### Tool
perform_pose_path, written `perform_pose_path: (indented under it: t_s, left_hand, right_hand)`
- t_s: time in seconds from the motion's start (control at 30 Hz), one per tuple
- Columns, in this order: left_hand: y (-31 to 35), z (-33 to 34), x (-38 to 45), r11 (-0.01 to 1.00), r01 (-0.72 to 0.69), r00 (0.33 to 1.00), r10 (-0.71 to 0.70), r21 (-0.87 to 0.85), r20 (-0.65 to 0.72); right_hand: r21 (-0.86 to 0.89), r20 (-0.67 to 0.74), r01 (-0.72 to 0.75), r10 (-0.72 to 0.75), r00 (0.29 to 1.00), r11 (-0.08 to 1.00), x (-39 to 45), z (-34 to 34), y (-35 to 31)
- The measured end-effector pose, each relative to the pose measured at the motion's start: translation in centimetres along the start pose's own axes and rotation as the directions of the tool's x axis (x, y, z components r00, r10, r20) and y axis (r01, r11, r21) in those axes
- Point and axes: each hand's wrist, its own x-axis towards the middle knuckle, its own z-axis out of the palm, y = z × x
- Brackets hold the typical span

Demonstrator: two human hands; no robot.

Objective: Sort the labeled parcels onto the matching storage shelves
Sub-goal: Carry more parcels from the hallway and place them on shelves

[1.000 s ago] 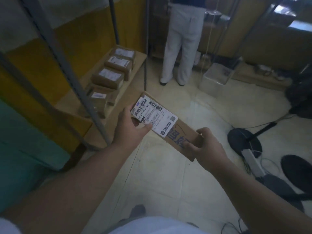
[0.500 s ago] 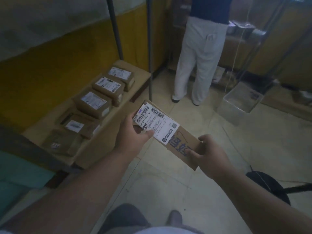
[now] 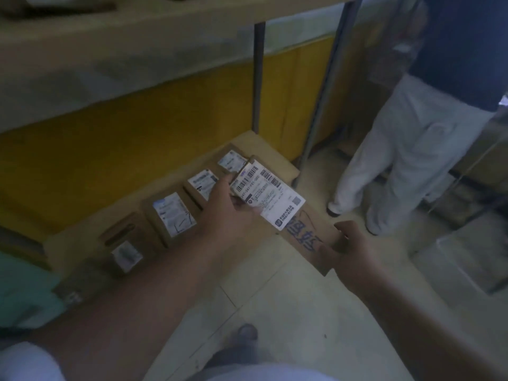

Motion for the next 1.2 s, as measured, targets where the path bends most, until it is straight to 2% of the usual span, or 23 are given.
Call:
perform_pose_path:
  t_s: [0.17,0.4,0.47,0.57,0.73,0.87,1.0,1.2]
  left_hand:
    - [1.7,3.3,6.6,1.000,-0.007,1.000,0.007,0.025,-0.008]
    - [3.2,6.6,16.2,0.953,-0.038,0.987,0.082,0.299,-0.137]
    - [3.1,7.2,18.7,0.928,-0.003,0.980,0.078,0.373,-0.185]
    - [3.5,7.4,22.3,0.919,0.054,0.977,0.031,0.390,-0.209]
    - [3.7,6.4,26.9,0.925,0.104,0.980,-0.034,0.365,-0.194]
    - [3.0,5.3,29.5,0.894,0.121,0.985,-0.054,0.431,-0.165]
    - [1.5,4.8,31.4,0.854,0.099,0.994,-0.062,0.511,-0.089]
    - [-1.3,4.6,33.9,0.830,0.150,0.988,-0.137,0.537,-0.064]
  right_hand:
    - [-0.080,0.043,0.023,-0.019,0.999,0.997,7.9,-2.9,-0.9]
    - [-0.137,0.203,0.145,-0.116,0.972,0.980,21.7,-2.6,-1.0]
    - [-0.142,0.258,0.181,-0.141,0.956,0.973,25.3,-1.9,-1.2]
    - [-0.103,0.309,0.211,-0.170,0.936,0.972,29.1,-1.2,-1.3]
    - [-0.111,0.316,0.296,-0.249,0.915,0.949,32.8,0.4,-2.5]
    - [-0.077,0.313,0.338,-0.299,0.901,0.938,33.9,2.5,-2.5]
    - [-0.083,0.351,0.360,-0.311,0.883,0.929,34.4,4.5,-2.2]
    - [-0.138,0.370,0.378,-0.306,0.877,0.915,36.2,7.1,-2.3]
